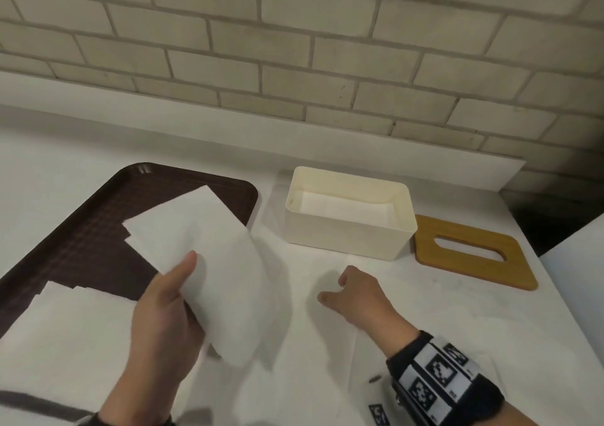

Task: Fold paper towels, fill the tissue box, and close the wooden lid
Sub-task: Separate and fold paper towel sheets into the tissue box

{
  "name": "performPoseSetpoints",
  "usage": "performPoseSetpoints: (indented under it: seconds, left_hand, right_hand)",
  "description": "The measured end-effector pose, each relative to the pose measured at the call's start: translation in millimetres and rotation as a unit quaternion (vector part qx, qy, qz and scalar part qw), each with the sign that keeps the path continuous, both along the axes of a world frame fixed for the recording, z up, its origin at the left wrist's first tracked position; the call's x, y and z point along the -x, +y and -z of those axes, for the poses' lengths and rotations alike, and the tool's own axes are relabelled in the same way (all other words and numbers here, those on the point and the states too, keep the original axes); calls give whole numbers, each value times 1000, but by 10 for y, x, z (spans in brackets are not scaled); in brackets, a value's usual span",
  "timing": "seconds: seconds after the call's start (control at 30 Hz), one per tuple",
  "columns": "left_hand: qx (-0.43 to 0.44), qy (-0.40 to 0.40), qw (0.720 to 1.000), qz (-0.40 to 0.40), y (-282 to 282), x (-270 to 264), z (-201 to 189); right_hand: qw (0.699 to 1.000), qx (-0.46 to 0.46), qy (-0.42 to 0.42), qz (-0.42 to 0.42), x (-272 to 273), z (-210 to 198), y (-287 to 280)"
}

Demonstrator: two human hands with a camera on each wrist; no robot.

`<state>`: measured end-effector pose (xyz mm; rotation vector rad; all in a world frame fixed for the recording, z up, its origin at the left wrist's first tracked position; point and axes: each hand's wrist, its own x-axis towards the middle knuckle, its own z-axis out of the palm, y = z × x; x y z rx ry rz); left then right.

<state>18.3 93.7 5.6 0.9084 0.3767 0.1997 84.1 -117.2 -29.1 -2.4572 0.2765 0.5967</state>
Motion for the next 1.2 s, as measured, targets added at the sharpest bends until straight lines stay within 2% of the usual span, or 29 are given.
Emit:
performPoseSetpoints:
  seconds: [0.2,0.33,0.47,0.57,0.63,0.77,0.87,1.03,1.2]
  left_hand:
    - [-17,-7,1000,-15,61,75,-25]
    - [-3,-1,1000,-18,45,102,5]
    - [-9,0,1000,-24,26,114,12]
    - [-11,-1,1000,-24,28,125,-6]
    - [-15,3,1000,-22,35,126,-11]
    - [4,18,999,27,-39,100,-21]
    - [38,46,993,100,-214,55,-67]
    - [80,62,978,182,-495,18,-176]
    - [129,33,967,219,-532,20,-233]
  right_hand:
    - [997,66,7,-46,11,58,239]
    - [998,-17,37,-37,49,94,204]
    - [995,-42,12,-92,101,120,186]
    - [982,-137,-52,-116,149,-129,82]
    - [964,-221,-74,-128,174,-410,-56]
    - [897,-417,-81,-125,195,-973,-308]
    - [866,-485,-72,-94,148,-1123,-324]
    - [893,-440,-91,-16,86,-965,-114]
    - [912,-396,-109,15,74,-782,-26]
